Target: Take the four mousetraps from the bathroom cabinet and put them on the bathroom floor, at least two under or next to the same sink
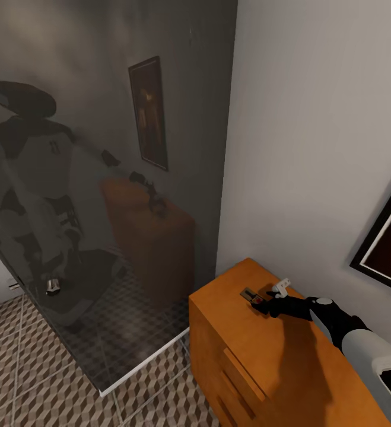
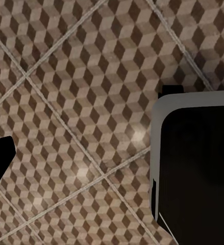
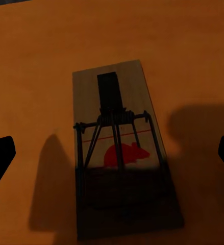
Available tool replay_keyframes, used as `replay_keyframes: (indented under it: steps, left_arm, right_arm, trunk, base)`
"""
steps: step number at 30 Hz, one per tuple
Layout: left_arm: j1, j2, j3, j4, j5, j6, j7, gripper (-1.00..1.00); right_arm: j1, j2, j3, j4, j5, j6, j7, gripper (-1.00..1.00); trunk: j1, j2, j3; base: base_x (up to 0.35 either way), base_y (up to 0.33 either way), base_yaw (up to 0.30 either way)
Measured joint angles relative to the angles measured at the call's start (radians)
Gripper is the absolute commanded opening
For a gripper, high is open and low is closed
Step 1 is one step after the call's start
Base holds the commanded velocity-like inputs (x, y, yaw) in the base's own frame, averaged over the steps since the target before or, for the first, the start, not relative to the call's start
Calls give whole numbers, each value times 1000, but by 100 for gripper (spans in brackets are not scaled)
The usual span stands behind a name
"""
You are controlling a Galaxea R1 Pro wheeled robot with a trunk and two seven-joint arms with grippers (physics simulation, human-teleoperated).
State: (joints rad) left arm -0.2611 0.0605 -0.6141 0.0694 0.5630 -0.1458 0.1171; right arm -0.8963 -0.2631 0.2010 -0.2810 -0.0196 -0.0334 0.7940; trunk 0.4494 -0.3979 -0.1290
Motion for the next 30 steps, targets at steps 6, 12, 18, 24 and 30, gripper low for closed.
replay_keyframes:
  steps: [6, 12, 18, 24, 30]
  left_arm:
    - [0, 0, 0, 0, 0, 0, -1, 100]
    - [0, 0, 0, 0, 0, 0, -1, 100]
    - [0, 0, -1, 0, 0, 0, -1, 100]
    - [0, 0, -1, 0, 0, 0, -1, 100]
    - [0, 0, -1, 0, 0, 0, -1, 100]
  right_arm:
    - [0, 0, 0, 0, 0, 1, -2, 100]
    - [0, 0, 0, 0, 0, 1, -3, 100]
    - [0, 0, 0, 0, 1, 1, -5, 100]
    - [0, 0, 1, 0, 3, 1, -5, 100]
    - [0, 1, 2, 0, 3, 1, -6, 100]
  trunk:
    - [0, 0, 0]
    - [0, 0, -5]
    - [0, 0, -12]
    - [0, 0, -14]
    - [0, 0, -14]
  base:
    - [0, 0, 0]
    - [0, 0, 0]
    - [0, 0, 0]
    - [0, 0, 0]
    - [0, 0, 0]
